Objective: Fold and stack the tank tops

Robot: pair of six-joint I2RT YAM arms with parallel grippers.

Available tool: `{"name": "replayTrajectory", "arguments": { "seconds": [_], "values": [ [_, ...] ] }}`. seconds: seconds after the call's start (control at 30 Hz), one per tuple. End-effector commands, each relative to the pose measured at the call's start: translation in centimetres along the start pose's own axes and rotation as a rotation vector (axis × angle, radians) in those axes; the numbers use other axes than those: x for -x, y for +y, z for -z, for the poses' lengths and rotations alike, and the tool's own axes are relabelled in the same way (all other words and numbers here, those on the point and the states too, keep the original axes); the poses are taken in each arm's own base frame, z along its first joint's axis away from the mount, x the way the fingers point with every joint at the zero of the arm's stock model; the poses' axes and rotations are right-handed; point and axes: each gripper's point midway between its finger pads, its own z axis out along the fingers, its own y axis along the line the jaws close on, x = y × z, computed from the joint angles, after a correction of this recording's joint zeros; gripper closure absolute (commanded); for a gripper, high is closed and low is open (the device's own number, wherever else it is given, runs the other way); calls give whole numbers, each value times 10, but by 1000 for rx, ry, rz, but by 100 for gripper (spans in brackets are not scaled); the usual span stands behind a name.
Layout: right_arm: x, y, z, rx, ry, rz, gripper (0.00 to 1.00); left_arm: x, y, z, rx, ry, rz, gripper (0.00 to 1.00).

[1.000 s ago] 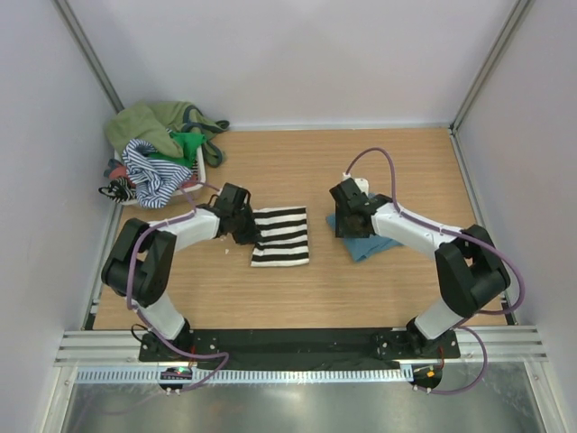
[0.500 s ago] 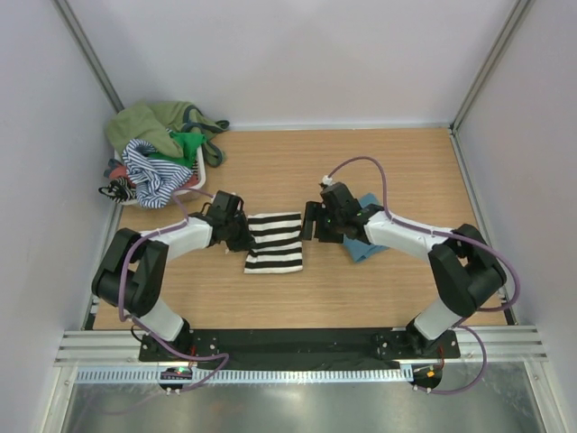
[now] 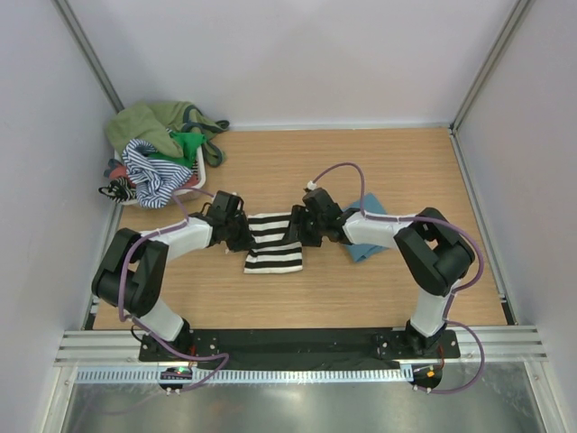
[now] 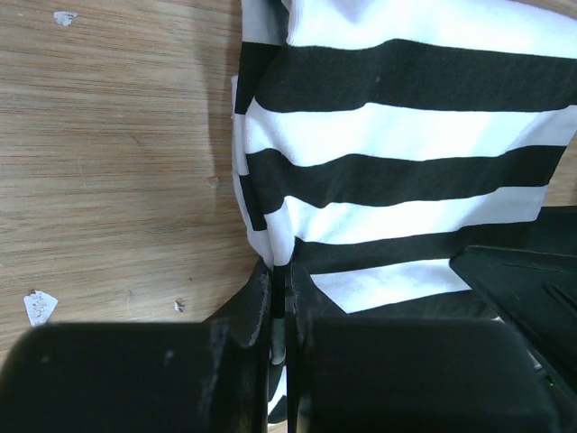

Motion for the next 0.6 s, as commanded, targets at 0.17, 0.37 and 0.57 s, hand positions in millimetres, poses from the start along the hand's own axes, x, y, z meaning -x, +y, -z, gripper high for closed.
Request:
{"name": "replayTrajectory", "arguments": {
  "seconds": [0.17,0.37,0.57],
  "values": [
    [-16,-2,-24,-9,40,-12,91,-5,16,-7,57,20,-8,100],
    [5,7,-15,-17,-17,29,99,2,-9,-7,-20,17,15,100],
    [40,13,15,-60,-90,65,99,23,-51,2,-106,-29,22,100]
  ]
}}
